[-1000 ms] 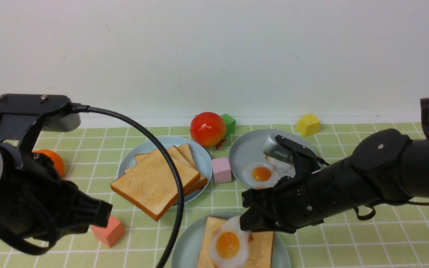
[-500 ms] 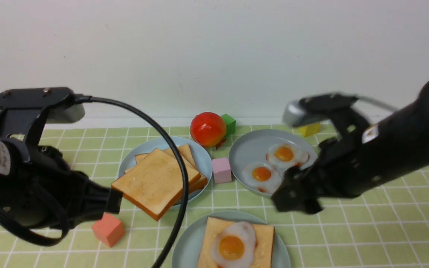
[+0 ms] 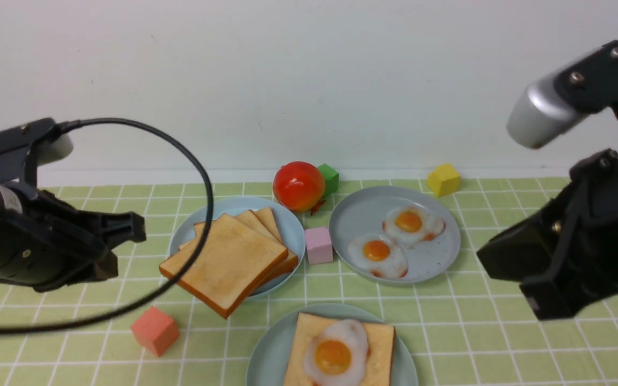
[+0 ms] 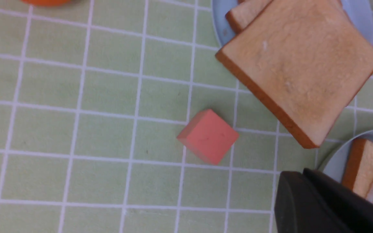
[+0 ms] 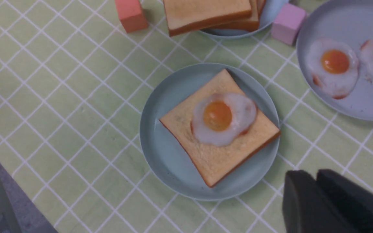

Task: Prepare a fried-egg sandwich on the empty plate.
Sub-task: Use the left arm to grab a slice of bread

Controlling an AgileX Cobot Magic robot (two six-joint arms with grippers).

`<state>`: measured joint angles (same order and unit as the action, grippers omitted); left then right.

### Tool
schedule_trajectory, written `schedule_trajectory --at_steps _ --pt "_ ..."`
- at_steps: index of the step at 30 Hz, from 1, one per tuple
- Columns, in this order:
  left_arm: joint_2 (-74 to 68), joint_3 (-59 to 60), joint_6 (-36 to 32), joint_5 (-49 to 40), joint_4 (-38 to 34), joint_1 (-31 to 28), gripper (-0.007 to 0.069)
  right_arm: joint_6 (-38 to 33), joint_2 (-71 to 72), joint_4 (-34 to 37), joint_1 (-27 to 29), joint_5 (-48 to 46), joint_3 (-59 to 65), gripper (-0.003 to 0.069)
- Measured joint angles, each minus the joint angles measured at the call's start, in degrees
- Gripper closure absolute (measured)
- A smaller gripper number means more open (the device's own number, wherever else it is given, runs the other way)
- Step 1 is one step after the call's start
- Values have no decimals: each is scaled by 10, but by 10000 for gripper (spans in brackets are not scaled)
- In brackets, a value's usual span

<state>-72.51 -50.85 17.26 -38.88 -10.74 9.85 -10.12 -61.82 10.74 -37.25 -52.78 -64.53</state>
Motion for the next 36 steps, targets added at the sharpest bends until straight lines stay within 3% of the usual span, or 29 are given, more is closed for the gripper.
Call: schedule_trajectory --at_steps 3,7,12,16,19,29,32,36 --pt "-39 0 -68 -4 -105 -43 585 -37 12 10 -25 57 15 670" --pt "-89 0 -130 3 -199 -84 545 -83 17 48 -51 112 32 670" --pt "-158 0 -173 40 -276 -107 391 -169 17 107 -82 126 40 671" --pt "-205 0 -206 71 -347 -107 266 -183 17 122 -83 127 40 670" --pt "-232 0 -257 102 -414 -107 226 -185 17 128 -84 127 40 670" --pt "-302 0 -474 133 -653 -107 213 -186 17 129 -84 124 40 666" --pt "-314 0 -509 136 -683 -107 223 -186 17 129 -84 123 40 665" --pt "-315 0 -539 136 -694 -107 305 -186 17 130 -84 123 40 662"
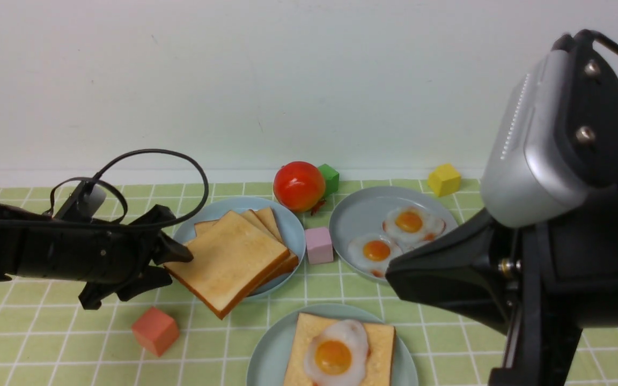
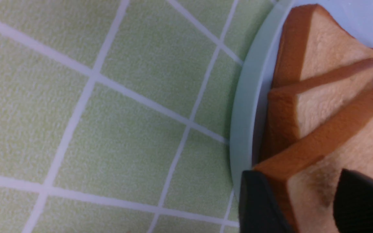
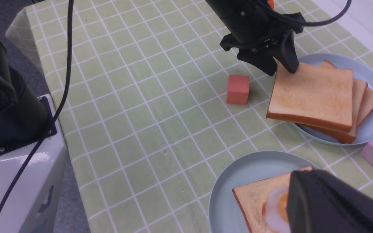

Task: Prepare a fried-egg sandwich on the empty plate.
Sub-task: Use the left arm to grab a slice of bread, then use the left arm to place a slice of bread on the fried egg in the middle

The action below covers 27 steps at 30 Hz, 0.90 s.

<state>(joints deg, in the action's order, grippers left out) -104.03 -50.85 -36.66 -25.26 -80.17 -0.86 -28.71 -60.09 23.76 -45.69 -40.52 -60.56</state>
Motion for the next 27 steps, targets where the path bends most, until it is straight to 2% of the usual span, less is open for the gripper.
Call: schedule_trajectory --at_steps 3,4,5,8,15,20,21,23,27 --pt "0 0 -8 0 0 0 411 0 0 5 0 -1 0 662" --pt "0 0 -8 0 0 0 411 0 0 6 0 -2 0 662" --pt "0 0 -9 0 -1 0 464 0 0 6 0 -5 0 660" --pt "1 0 -9 -1 -3 0 552 0 0 10 0 -10 0 657" --pt "55 0 -11 -50 26 0 554 0 0 18 0 -31 0 653" --pt "103 0 -71 -148 74 16 554 0 0 21 0 -43 0 652" --pt "109 0 -102 -184 96 40 554 0 0 23 0 -44 0 652" --pt "107 0 -120 -201 116 68 554 0 0 27 0 -44 0 651" --pt "93 0 -132 -166 133 132 554 0 0 38 0 -51 0 649"
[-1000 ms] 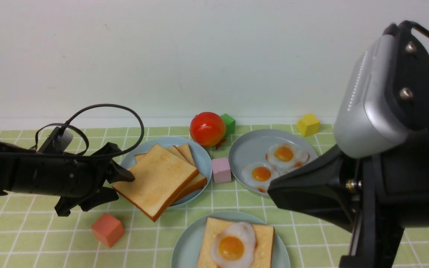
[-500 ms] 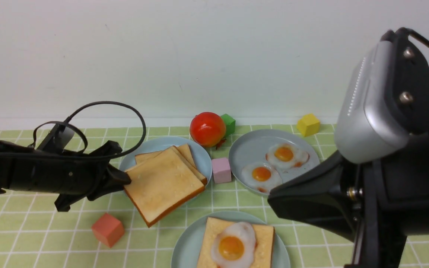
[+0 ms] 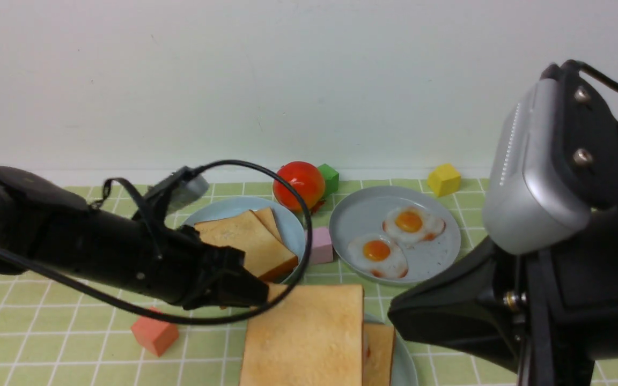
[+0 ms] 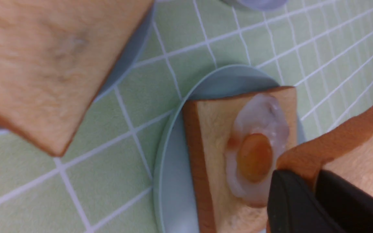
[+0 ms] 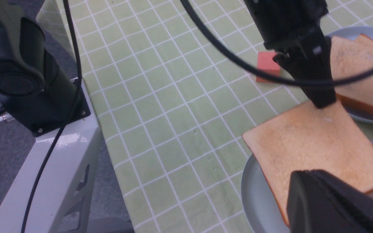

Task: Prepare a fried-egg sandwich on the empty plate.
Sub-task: Use the left arm to place a slice of bread on the fried egg in the middle

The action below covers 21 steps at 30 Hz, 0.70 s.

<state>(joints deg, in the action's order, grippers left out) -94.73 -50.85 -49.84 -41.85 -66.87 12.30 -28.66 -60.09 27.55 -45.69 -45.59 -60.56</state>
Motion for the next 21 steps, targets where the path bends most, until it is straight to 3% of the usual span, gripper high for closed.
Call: schedule_trajectory --at_steps 7,18,21 --pt "-53 -22 -1 98 -2 59 554 0 0 4 0 -7 0 645" --pt "-99 -51 -1 100 -12 61 549 0 0 6 0 -10 0 638" --pt "-99 -56 -2 89 -13 61 515 0 0 6 0 -12 0 634"
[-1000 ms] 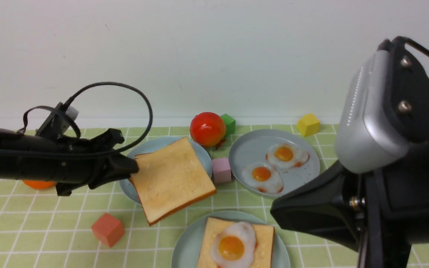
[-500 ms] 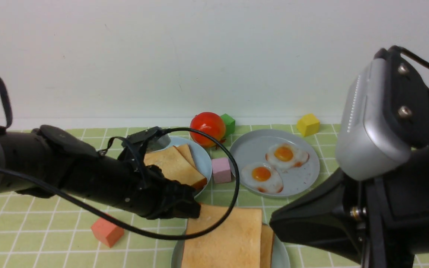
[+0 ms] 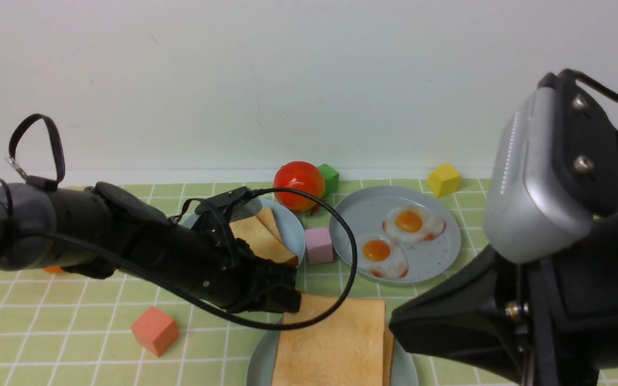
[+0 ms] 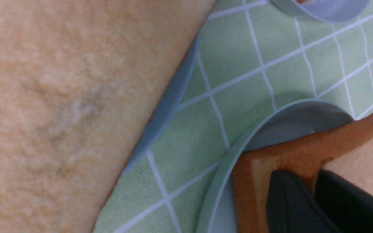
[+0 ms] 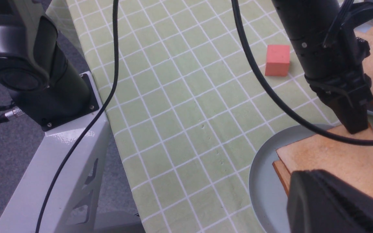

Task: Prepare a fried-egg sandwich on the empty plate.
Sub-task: Use the left arm to place a slice of bread on the fried egg in the middle

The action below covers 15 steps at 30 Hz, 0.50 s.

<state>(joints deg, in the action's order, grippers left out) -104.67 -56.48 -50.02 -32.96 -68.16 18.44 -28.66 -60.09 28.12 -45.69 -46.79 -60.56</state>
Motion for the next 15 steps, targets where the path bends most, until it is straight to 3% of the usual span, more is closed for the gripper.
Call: schedule_trajectory --at_steps 3,9,15 --pt "0 0 0 -14 -1 0 466 0 0 -7 0 0 0 630" --pt "0 0 0 -44 16 0 289 0 0 -17 0 -1 0 616" --pt "17 0 34 -35 60 -11 207 54 0 -61 0 -7 0 606"
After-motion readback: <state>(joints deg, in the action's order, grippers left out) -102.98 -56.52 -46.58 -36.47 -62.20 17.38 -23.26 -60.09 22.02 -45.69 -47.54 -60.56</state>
